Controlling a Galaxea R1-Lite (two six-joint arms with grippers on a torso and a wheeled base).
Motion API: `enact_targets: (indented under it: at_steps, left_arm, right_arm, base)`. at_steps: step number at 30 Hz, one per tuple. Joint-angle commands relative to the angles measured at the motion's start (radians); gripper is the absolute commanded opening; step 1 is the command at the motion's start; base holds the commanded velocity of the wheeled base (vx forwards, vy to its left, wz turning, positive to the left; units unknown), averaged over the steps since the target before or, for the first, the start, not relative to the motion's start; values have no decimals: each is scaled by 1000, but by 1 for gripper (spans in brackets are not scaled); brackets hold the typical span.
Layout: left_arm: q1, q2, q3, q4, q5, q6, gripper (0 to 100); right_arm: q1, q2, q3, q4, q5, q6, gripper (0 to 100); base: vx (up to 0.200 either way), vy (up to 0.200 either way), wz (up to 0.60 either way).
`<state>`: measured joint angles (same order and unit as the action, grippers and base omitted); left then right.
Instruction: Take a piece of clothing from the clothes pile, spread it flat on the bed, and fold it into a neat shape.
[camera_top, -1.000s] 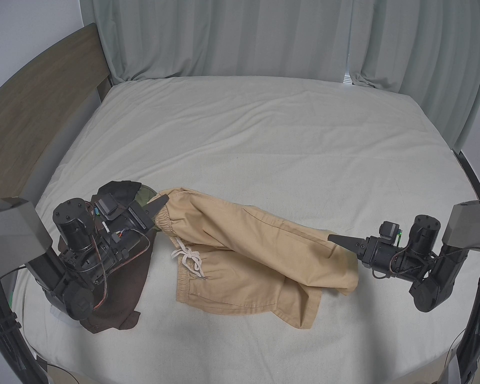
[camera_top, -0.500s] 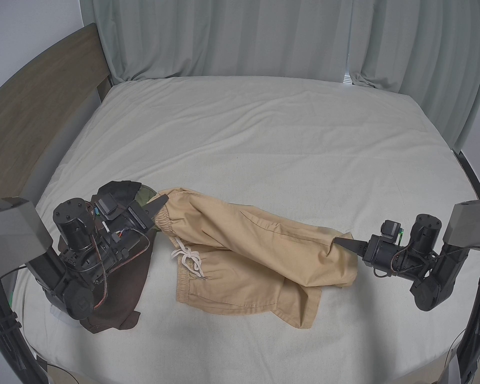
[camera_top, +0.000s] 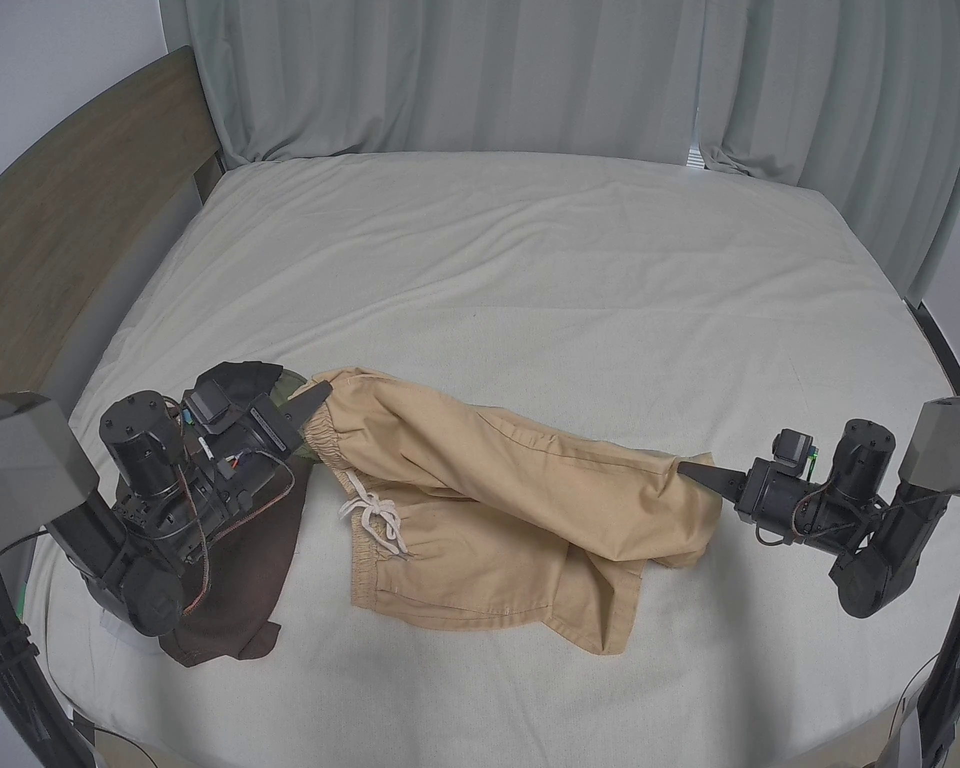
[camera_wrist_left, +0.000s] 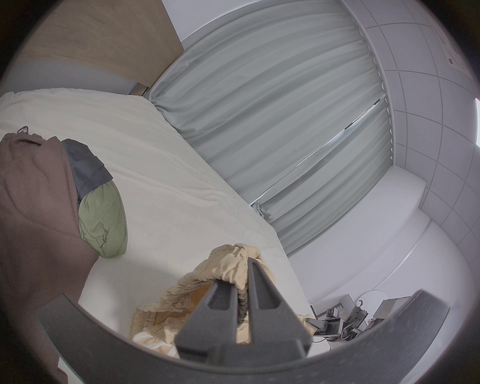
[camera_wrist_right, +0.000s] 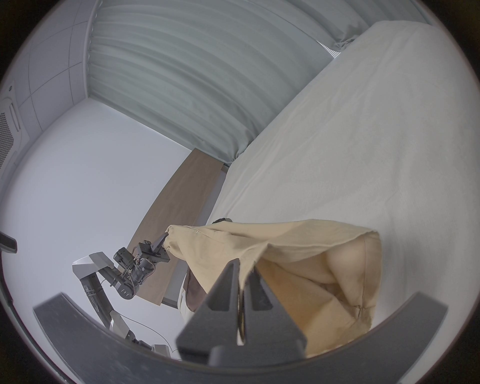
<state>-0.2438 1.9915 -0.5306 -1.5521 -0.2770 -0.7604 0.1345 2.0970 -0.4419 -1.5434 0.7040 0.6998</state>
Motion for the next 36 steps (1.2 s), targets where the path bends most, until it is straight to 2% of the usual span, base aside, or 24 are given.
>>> enact_targets:
  at_steps: [1, 21, 36]
  left_arm:
    - [-2, -33, 0, 0, -1, 0, 0]
    - [-15, -92, 1, 1, -4, 3, 0]
    - [-17, -94, 1, 0, -4, 6, 0]
  right_arm:
    - [-1, -49, 8, 2, 0, 1, 0]
    - [13, -252, 80, 3, 5, -8, 0]
    - [10, -278, 86, 3, 3, -20, 0]
  base:
    - [0, 0, 0]
    - [0, 0, 0]
    - [0, 0, 0]
